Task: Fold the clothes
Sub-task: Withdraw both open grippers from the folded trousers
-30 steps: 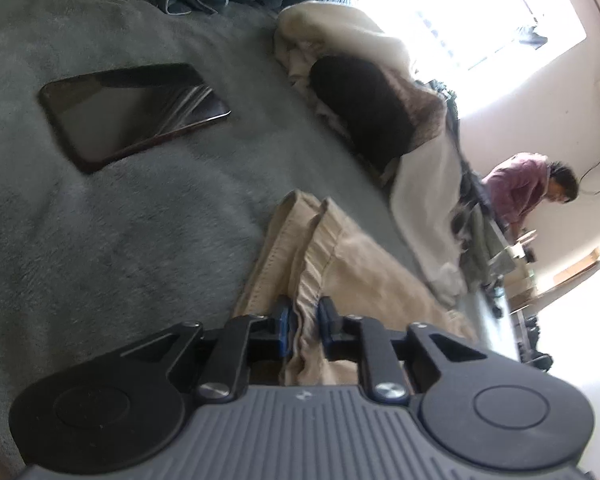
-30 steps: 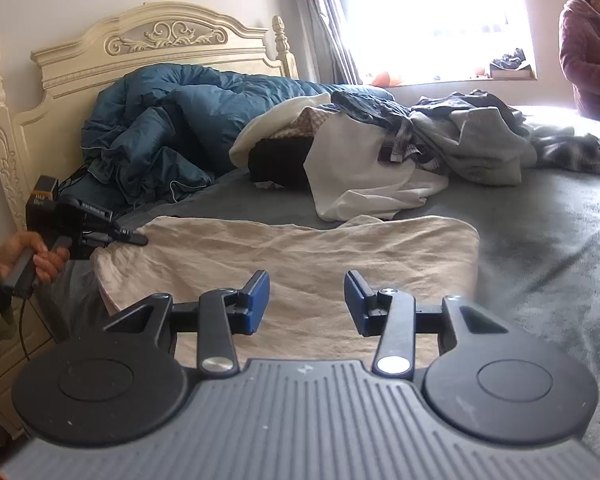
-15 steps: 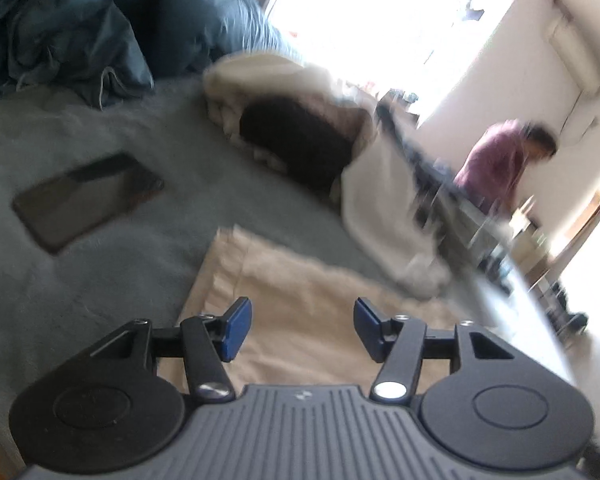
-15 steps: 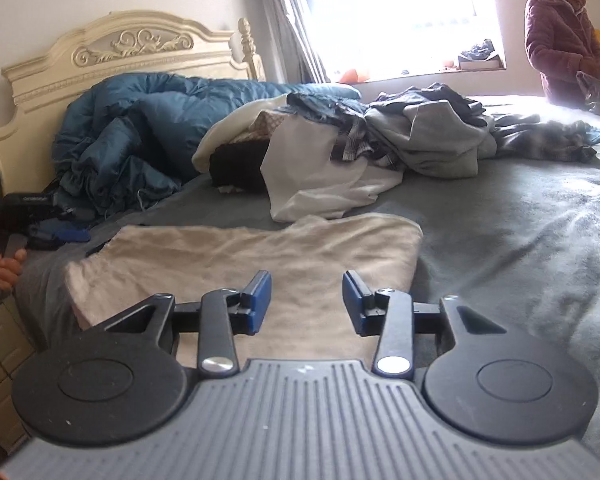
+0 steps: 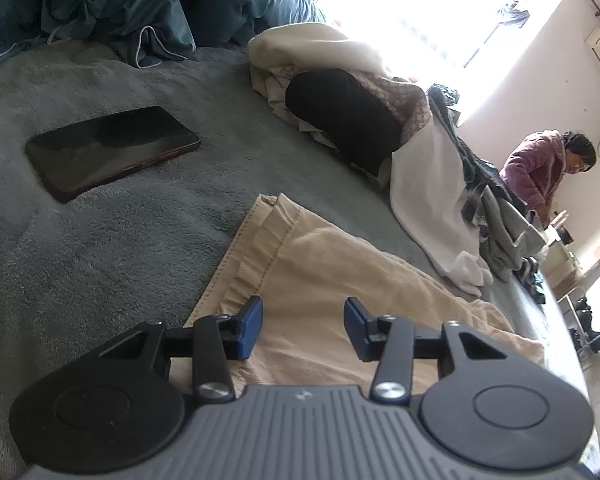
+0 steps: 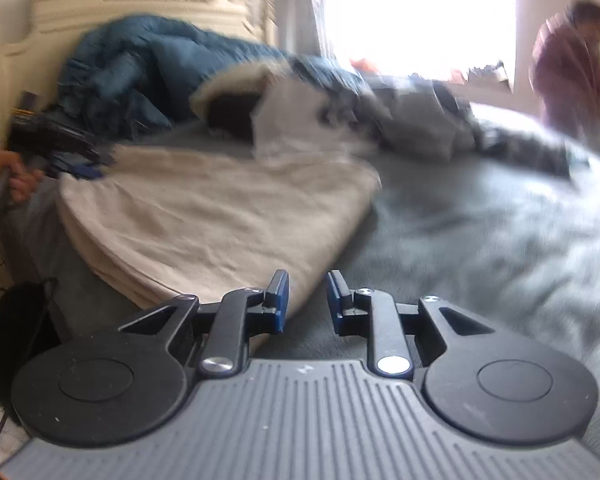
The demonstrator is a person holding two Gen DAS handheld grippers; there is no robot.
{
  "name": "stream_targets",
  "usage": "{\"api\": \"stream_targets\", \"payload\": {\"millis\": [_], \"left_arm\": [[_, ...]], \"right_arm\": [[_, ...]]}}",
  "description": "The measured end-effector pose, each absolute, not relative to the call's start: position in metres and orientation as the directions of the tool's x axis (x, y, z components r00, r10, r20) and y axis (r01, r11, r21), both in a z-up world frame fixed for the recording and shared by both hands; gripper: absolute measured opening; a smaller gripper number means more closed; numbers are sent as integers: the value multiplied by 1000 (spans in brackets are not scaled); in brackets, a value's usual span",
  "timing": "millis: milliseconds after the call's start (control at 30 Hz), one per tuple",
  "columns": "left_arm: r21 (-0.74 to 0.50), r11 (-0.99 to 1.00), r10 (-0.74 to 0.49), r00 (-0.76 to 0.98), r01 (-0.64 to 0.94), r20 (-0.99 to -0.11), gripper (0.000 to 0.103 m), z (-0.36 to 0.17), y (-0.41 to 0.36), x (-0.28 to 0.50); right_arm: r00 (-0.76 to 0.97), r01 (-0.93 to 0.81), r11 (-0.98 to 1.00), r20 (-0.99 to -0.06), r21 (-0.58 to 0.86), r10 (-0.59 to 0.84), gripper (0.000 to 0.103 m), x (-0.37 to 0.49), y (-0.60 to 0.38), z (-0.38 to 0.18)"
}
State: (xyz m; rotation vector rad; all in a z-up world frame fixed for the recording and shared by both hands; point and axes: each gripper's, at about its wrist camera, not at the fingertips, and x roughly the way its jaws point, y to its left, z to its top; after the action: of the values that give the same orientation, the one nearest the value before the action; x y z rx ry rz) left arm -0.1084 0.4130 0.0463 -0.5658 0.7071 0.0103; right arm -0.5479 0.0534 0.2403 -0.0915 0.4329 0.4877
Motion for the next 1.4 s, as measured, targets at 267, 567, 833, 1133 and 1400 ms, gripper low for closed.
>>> {"api": "stream_targets", "payload": {"millis": [267, 567, 833, 1133, 1400], "left_arm": [[-479, 850, -154, 766, -220, -624, 48, 47, 408, -106], [-545, 807, -195, 770, -226, -607, 48, 44, 418, -106], [-540, 811, -193, 770, -223, -608, 48, 44, 416, -104], [-547, 805, -194, 771, -227, -606, 45, 43, 417, -103], [-456, 849, -99, 769, -266, -632, 49, 53, 408, -114]], "right_arm": [[823, -437, 897, -434, -71, 367, 53, -590, 89, 207], [874, -324, 946, -391, -23, 290, 53, -585, 101, 204], [888, -268, 962, -400, -49, 227, 51, -576, 111, 198], [911, -165, 983, -396, -84, 119, 50, -581, 95, 185], [897, -272, 961, -376, -54, 233, 52, -601, 70, 190]]}}
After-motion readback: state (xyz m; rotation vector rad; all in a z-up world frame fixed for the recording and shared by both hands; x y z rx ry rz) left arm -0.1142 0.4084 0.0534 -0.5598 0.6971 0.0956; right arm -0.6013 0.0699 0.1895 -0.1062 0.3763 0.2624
